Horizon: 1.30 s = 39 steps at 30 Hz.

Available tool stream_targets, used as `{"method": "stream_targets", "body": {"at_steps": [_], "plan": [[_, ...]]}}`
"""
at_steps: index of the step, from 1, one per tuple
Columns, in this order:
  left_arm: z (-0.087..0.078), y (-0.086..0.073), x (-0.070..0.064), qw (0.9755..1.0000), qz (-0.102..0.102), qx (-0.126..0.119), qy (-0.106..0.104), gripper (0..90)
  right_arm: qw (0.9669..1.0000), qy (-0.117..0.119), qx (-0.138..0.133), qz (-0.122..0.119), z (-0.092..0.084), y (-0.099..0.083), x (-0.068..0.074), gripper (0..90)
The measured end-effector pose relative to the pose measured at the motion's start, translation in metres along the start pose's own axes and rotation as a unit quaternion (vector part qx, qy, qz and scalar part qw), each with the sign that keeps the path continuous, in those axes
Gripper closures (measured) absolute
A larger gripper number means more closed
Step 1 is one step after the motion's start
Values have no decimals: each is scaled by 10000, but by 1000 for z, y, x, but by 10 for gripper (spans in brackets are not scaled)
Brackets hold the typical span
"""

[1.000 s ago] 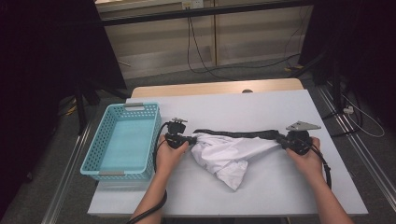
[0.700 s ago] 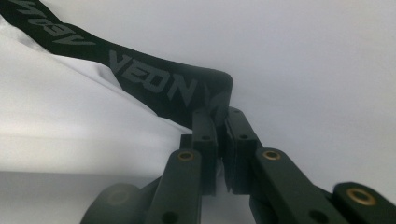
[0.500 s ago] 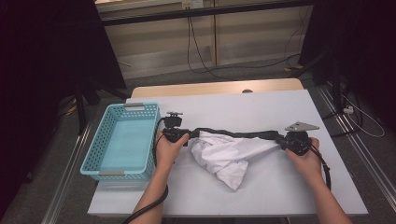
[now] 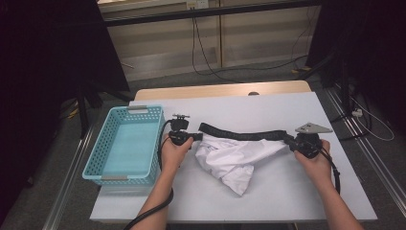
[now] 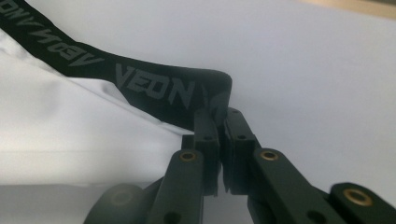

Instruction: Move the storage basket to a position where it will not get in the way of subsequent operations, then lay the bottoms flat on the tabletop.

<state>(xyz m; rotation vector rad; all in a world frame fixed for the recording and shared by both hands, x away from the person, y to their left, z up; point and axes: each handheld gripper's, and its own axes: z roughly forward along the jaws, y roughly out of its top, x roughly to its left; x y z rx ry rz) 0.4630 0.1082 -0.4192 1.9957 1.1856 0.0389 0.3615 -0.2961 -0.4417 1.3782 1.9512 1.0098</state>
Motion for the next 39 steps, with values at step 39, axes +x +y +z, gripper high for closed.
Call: {"method": "stream_targets", "body": {"at_steps": [39], "plan": [[-31,15,4,9991,132,-374,122,884,9977,286,-604,79,3,47,-1,865]]}}
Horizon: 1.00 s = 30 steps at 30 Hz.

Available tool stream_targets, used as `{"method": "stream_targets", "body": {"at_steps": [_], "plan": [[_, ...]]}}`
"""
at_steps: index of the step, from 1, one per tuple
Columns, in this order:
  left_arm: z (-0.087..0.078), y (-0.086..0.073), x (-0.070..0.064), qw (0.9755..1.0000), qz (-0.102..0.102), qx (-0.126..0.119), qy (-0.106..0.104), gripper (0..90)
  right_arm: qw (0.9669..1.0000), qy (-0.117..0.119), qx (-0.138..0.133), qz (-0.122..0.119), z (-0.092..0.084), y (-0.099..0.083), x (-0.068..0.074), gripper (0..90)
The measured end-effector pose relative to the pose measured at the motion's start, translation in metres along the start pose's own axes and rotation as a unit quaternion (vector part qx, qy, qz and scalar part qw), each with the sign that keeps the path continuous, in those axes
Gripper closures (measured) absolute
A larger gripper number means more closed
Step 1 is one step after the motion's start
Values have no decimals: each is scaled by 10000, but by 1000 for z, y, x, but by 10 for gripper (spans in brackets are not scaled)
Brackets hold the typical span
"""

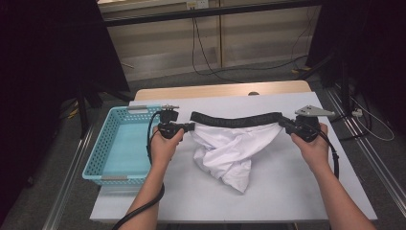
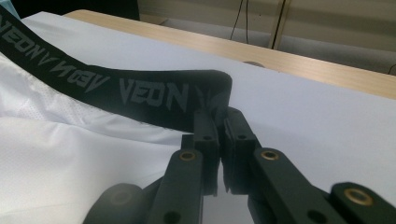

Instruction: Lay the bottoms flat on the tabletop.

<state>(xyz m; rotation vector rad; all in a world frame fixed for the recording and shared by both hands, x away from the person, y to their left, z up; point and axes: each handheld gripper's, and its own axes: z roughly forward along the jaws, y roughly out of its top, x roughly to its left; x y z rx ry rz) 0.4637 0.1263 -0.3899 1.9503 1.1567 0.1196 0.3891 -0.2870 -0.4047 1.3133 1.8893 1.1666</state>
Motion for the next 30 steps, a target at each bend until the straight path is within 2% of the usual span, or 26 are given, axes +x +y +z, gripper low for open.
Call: {"method": "stream_targets", "body": {"at_steps": [3,14,18,21,25,27,28,29,30], "plan": [[3,-3,0,9999,51,86,55,884,10000,14,37,-2,1,-1,2,865],[10,-8,-1,9999,9,135,71,885,9999,25,148,-64,8,-9,9,866],[14,-3,1,9999,-35,120,90,885,10000,-22,80,-26,12,-7,6,867],[18,5,4,9999,-63,136,49,886,9998,-42,178,-25,18,-3,1,867],[26,25,12,9999,-104,7,115,887,9997,-91,220,62,29,11,-8,870],[28,37,15,9992,-30,-163,353,890,9992,-317,220,-42,40,26,-14,875],[29,47,16,9987,-27,-270,426,890,9991,-406,139,-31,43,32,-15,876],[30,54,16,9982,-19,-413,441,890,9978,-667,-12,-57,48,45,-17,876],[32,59,16,9975,-17,-519,476,884,9964,-825,-178,-13,51,55,-19,872]]}}
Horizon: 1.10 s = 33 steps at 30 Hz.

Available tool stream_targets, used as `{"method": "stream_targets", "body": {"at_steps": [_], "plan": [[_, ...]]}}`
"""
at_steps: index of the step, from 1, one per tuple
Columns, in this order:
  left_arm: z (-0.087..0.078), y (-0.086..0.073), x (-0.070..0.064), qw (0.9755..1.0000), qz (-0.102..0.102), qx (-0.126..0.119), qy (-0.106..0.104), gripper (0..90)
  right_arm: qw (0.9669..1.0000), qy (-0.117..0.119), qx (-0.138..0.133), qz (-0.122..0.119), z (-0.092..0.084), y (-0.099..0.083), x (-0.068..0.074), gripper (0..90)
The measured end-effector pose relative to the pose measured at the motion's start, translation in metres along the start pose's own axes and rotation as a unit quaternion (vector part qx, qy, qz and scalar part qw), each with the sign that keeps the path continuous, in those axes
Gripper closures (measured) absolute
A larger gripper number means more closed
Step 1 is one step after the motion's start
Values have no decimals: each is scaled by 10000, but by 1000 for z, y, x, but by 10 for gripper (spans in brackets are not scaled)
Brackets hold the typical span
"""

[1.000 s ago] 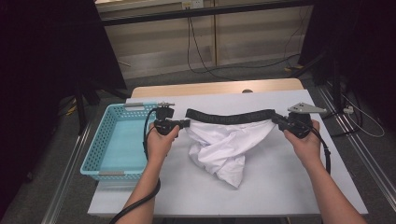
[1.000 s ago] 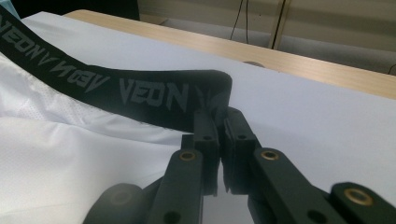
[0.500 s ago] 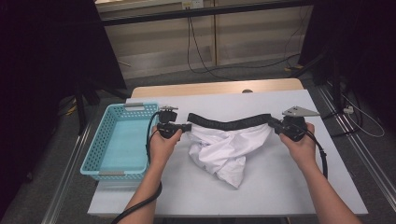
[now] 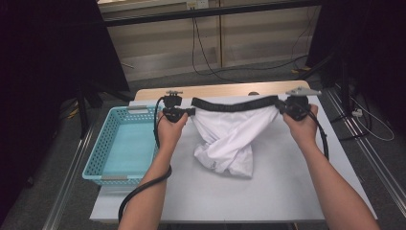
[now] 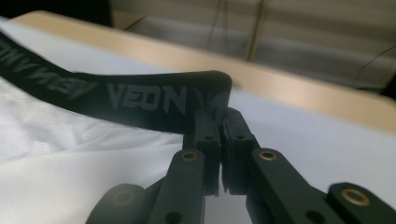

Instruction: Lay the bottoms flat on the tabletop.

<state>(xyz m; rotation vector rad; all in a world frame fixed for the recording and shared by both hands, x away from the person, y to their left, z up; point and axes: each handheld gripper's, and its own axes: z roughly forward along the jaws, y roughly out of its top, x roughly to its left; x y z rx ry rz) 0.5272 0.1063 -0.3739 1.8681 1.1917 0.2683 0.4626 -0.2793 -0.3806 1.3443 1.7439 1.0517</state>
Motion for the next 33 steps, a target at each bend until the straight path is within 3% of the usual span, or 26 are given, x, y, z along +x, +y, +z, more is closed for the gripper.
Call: {"method": "stream_targets", "body": {"at_steps": [1,3,4,5,7,12,14,19,22,27,33], "plan": [[3,5,0,10000,-20,-73,25,833,10000,-17,-65,41,3,6,0,843],[10,4,-3,9998,-184,71,19,457,9996,-120,28,250,11,14,3,628],[11,0,-5,9998,-109,138,8,382,9996,-69,61,256,11,13,6,604],[13,-6,-7,9998,-20,204,4,385,9995,8,122,300,11,10,10,558],[14,-18,-11,9995,81,306,-19,298,9993,178,251,223,8,1,18,427],[9,-44,-18,9978,117,614,-201,207,9961,615,609,179,-10,-31,34,346],[3,-54,-19,9979,103,600,-217,196,9941,803,717,131,-17,-43,41,331],[-10,-70,-18,9981,79,563,-226,170,9915,1017,816,2,-35,-65,54,304],[-16,-76,-20,9981,131,552,-257,149,9895,1111,914,-93,-43,-76,61,264],[-24,-81,-23,9985,211,427,-257,139,9893,1141,889,-213,-54,-88,67,243],[-28,-85,-28,9978,300,503,-296,121,9879,1207,933,-269,-58,-95,70,238]]}}
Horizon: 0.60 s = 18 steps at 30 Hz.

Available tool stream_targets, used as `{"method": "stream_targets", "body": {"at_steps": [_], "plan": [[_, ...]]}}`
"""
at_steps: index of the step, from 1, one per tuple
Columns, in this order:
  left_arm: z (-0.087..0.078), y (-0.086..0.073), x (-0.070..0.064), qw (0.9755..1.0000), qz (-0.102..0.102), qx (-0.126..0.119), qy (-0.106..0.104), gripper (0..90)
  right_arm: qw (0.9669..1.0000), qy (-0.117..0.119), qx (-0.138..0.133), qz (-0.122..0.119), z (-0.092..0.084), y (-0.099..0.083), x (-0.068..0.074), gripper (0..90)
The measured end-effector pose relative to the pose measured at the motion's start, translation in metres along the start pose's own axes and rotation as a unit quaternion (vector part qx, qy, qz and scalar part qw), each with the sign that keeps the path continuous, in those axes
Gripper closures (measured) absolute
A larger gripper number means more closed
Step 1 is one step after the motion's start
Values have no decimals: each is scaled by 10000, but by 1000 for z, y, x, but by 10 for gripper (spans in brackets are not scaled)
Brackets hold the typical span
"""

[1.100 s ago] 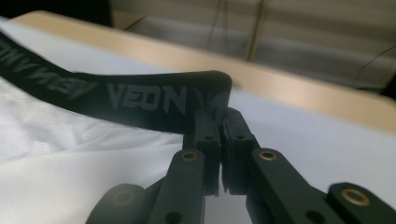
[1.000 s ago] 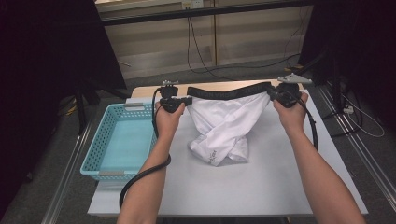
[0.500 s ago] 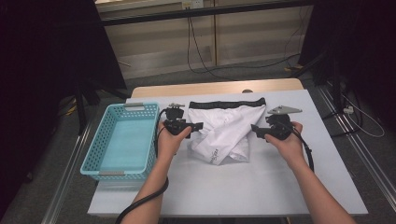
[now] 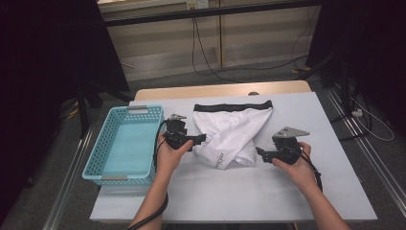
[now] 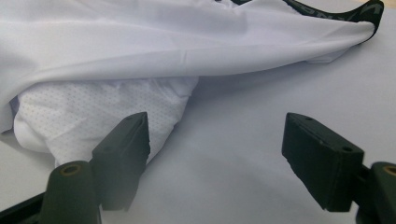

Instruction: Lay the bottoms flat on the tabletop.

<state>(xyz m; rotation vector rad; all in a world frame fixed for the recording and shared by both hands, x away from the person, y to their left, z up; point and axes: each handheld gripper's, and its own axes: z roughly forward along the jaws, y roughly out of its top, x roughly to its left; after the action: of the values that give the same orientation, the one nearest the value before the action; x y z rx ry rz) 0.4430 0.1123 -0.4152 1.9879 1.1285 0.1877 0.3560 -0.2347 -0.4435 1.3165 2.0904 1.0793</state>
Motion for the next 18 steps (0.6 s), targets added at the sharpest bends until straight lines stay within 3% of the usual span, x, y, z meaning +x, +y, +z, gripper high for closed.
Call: {"method": "stream_targets", "body": {"at_steps": [18], "plan": [[-6,-6,-9,9999,145,-20,70,118,9984,344,-49,-440,-6,4,36,254]]}}
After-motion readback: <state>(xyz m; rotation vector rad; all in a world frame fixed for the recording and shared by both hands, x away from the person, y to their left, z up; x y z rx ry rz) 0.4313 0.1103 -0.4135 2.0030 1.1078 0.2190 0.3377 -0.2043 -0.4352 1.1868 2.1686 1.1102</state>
